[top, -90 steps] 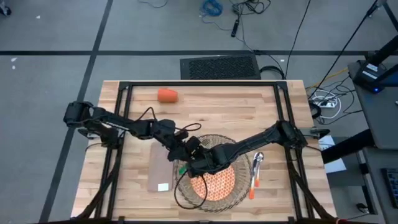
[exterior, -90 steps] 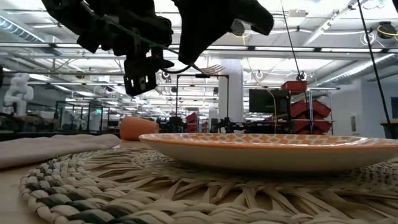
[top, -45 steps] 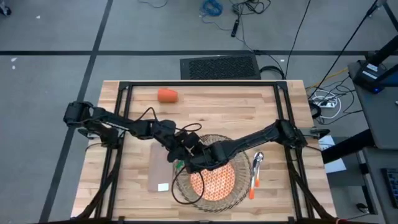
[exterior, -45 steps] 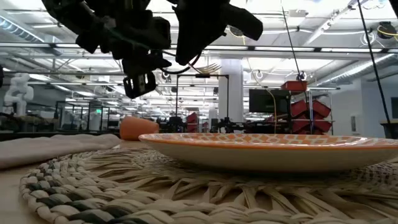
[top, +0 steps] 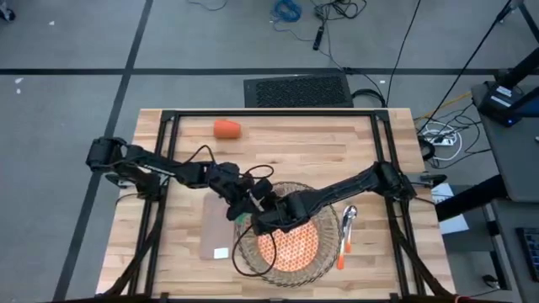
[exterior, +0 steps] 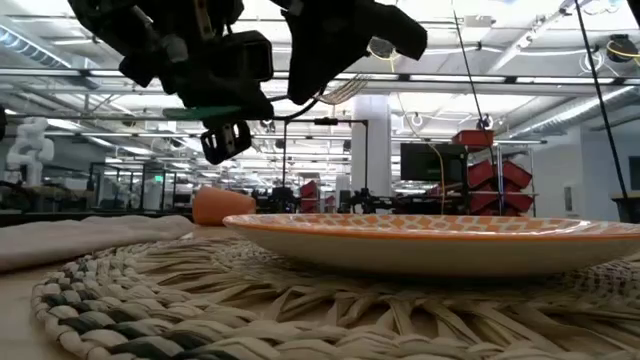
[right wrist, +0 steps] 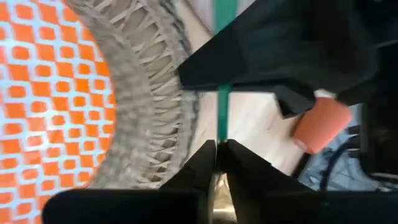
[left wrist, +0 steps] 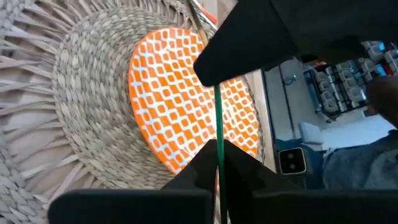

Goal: Set table place
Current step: Put the green fork on the white napkin to the left of the brown mat

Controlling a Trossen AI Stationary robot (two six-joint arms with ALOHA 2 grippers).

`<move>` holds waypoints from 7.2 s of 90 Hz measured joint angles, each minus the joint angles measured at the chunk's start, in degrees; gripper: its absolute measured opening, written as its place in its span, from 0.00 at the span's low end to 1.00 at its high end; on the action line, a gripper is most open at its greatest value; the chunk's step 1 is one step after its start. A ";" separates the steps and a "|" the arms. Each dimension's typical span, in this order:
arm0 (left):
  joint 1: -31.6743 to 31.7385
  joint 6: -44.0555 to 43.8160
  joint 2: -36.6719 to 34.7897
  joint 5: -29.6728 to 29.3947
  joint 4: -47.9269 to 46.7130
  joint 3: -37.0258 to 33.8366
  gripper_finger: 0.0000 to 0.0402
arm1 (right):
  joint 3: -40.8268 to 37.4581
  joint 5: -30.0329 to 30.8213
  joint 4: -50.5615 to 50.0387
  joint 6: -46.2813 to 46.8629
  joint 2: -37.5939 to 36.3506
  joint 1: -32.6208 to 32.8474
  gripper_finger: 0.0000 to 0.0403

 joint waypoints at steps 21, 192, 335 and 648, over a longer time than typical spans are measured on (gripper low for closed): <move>0.00 0.42 -0.02 -2.80 -6.42 0.00 0.00 | 0.00 -0.27 -4.24 5.21 0.00 -0.31 0.16; -38.62 -28.69 -27.89 -77.97 -2.33 -26.27 0.00 | -24.93 -21.74 64.02 50.96 -0.70 -8.80 0.20; -51.35 -30.97 -8.00 -83.80 25.67 -24.35 0.00 | -29.94 -17.42 80.28 73.22 -0.39 -8.95 0.20; -49.57 -83.03 0.20 -66.38 -21.49 -12.28 0.20 | -24.06 -35.03 66.62 64.20 6.90 -13.56 0.20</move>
